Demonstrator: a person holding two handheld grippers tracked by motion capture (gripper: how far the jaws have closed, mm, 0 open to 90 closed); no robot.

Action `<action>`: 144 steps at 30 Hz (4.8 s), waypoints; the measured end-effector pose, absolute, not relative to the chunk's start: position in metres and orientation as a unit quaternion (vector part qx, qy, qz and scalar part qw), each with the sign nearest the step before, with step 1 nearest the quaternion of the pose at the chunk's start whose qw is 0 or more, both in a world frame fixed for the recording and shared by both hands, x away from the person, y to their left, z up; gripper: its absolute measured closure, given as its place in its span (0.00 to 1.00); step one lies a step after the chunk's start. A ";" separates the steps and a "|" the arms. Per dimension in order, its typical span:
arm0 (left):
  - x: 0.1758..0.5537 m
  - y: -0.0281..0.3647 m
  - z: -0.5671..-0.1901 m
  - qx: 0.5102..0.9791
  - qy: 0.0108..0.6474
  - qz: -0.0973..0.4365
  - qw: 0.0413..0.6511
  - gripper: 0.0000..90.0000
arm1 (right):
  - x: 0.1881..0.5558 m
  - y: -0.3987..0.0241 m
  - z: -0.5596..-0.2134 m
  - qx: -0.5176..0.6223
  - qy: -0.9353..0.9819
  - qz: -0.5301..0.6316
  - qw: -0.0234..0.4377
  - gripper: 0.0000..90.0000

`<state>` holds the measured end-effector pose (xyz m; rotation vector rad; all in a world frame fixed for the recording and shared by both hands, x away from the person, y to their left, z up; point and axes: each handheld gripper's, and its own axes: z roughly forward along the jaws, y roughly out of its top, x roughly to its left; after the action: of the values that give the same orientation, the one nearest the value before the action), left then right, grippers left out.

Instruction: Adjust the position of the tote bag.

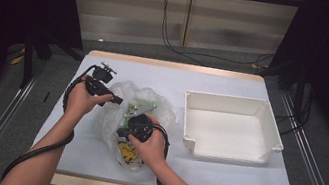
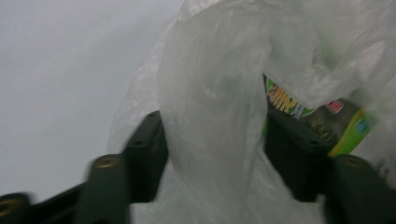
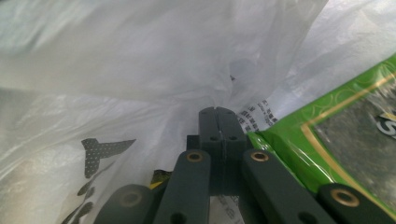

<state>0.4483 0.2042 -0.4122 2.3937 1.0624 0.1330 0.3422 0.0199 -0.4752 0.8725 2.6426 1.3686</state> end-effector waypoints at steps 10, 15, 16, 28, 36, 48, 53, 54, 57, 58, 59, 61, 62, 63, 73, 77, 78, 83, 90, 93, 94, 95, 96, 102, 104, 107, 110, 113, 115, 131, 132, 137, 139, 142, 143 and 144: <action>0.456 0.212 -0.426 0.894 0.372 0.066 0.240 0.85 | 0.342 0.004 -0.467 0.286 0.855 0.430 0.045 0.95; 0.457 0.212 -0.425 0.901 0.355 0.067 0.241 0.85 | 0.346 -0.007 -0.461 0.303 0.855 0.417 0.057 0.95; 0.457 0.211 -0.425 0.900 0.356 0.064 0.241 0.85 | 0.348 -0.009 -0.460 0.303 0.855 0.417 0.061 0.95; 0.457 0.204 -0.428 0.901 0.354 0.068 0.241 0.87 | 0.354 -0.017 -0.436 0.311 0.845 0.427 0.082 0.82; 0.458 0.203 -0.423 0.897 0.362 0.055 0.249 0.93 | 0.361 -0.025 -0.423 0.312 0.836 0.448 0.056 1.00; 0.463 0.194 -0.423 0.901 0.361 0.050 0.237 0.94 | 0.362 -0.007 -0.410 0.296 0.824 0.482 0.033 0.97; 0.463 0.192 -0.421 0.894 0.373 0.047 0.242 0.72 | 0.359 0.009 -0.429 0.287 0.835 0.469 0.020 1.00; 0.463 0.193 -0.420 0.892 0.376 0.048 0.247 0.66 | 0.359 0.012 -0.433 0.286 0.836 0.469 0.019 1.00; 0.465 0.197 -0.416 0.876 0.396 0.041 0.271 0.45 | 0.359 0.020 -0.440 0.284 0.839 0.463 0.012 1.00; 0.465 0.198 -0.415 0.873 0.400 0.041 0.274 0.40 | 0.359 0.023 -0.442 0.282 0.841 0.462 0.014 1.00; 0.463 0.197 -0.415 0.865 0.410 0.041 0.286 0.33 | 0.360 0.025 -0.445 0.281 0.843 0.459 0.012 1.00; 0.463 0.198 -0.413 0.870 0.405 0.030 0.280 0.24 | 0.361 0.028 -0.450 0.283 0.846 0.451 0.015 1.00; 0.462 0.198 -0.412 0.871 0.407 0.024 0.275 0.19 | 0.361 0.029 -0.453 0.285 0.847 0.450 0.013 1.00; 0.460 0.197 -0.413 0.862 0.419 0.024 0.285 0.17 | 0.362 0.031 -0.456 0.286 0.848 0.447 0.012 1.00; 0.447 0.196 -0.402 0.869 0.414 0.010 0.272 0.05 | 0.364 0.034 -0.463 0.286 0.854 0.434 0.029 1.00; 0.445 0.191 -0.400 0.878 0.406 0.002 0.255 0.19 | 0.364 0.028 -0.464 0.299 0.850 0.433 0.031 1.00; 0.445 0.189 -0.402 0.884 0.400 0.004 0.242 0.24 | 0.364 0.027 -0.464 0.300 0.849 0.433 0.033 1.00; 0.446 0.184 -0.411 0.896 0.393 0.006 0.204 0.59 | 0.361 0.017 -0.460 0.306 0.843 0.442 0.035 1.00; 0.447 0.184 -0.419 0.900 0.390 0.021 0.196 0.74 | 0.359 0.000 -0.449 0.316 0.833 0.452 0.040 0.98; 0.448 0.183 -0.420 0.899 0.387 0.029 0.202 0.79 | 0.360 -0.004 -0.442 0.317 0.834 0.450 0.048 0.98; 0.448 0.183 -0.420 0.899 0.388 0.028 0.201 0.80 | 0.360 -0.005 -0.440 0.318 0.832 0.451 0.049 1.00; 0.448 0.182 -0.420 0.899 0.387 0.024 0.202 0.80 | 0.361 -0.006 -0.438 0.317 0.833 0.451 0.050 1.00; 0.448 0.182 -0.421 0.899 0.387 0.023 0.201 0.81 | 0.361 -0.007 -0.436 0.315 0.833 0.452 0.051 1.00; 0.449 0.183 -0.423 0.898 0.389 0.021 0.204 0.83 | 0.362 -0.005 -0.416 0.304 0.833 0.460 0.055 1.00; 0.449 0.184 -0.424 0.895 0.397 0.017 0.203 0.84 | 0.362 -0.002 -0.407 0.297 0.832 0.466 0.058 1.00; 0.450 0.185 -0.426 0.897 0.395 0.020 0.199 0.85 | 0.361 0.003 -0.395 0.282 0.834 0.470 0.065 1.00; 0.452 0.186 -0.427 0.897 0.396 0.018 0.198 0.85 | 0.359 0.011 -0.388 0.270 0.836 0.473 0.069 1.00; 0.453 0.187 -0.427 0.896 0.397 0.020 0.199 0.84 | 0.355 0.020 -0.393 0.261 0.842 0.468 0.060 1.00; 0.453 0.187 -0.424 0.896 0.398 0.017 0.198 0.83 | 0.354 0.025 -0.401 0.255 0.850 0.458 0.056 1.00; 0.448 0.187 -0.413 0.888 0.402 0.015 0.222 0.51 | 0.357 0.034 -0.451 0.273 0.860 0.430 0.033 1.00; 0.448 0.188 -0.413 0.889 0.399 0.012 0.224 0.57 | 0.357 0.034 -0.451 0.272 0.861 0.428 0.034 1.00; 0.446 0.188 -0.414 0.891 0.401 0.022 0.212 0.73 | 0.358 0.024 -0.441 0.273 0.858 0.433 0.044 1.00; 0.446 0.188 -0.415 0.894 0.397 0.023 0.208 0.78 | 0.358 0.019 -0.435 0.277 0.857 0.433 0.049 1.00; 0.447 0.186 -0.418 0.892 0.402 0.032 0.204 0.81 | 0.359 0.012 -0.426 0.280 0.852 0.439 0.056 1.00; 0.447 0.185 -0.420 0.891 0.401 0.029 0.209 0.82 | 0.359 0.010 -0.422 0.280 0.850 0.443 0.058 1.00; 0.446 0.183 -0.420 0.889 0.409 0.026 0.204 0.82 | 0.359 0.009 -0.418 0.279 0.849 0.445 0.061 1.00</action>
<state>0.4459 0.1833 -0.4204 2.4798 1.1415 0.0724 0.3590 0.0086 -0.4180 0.8454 2.5673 1.3471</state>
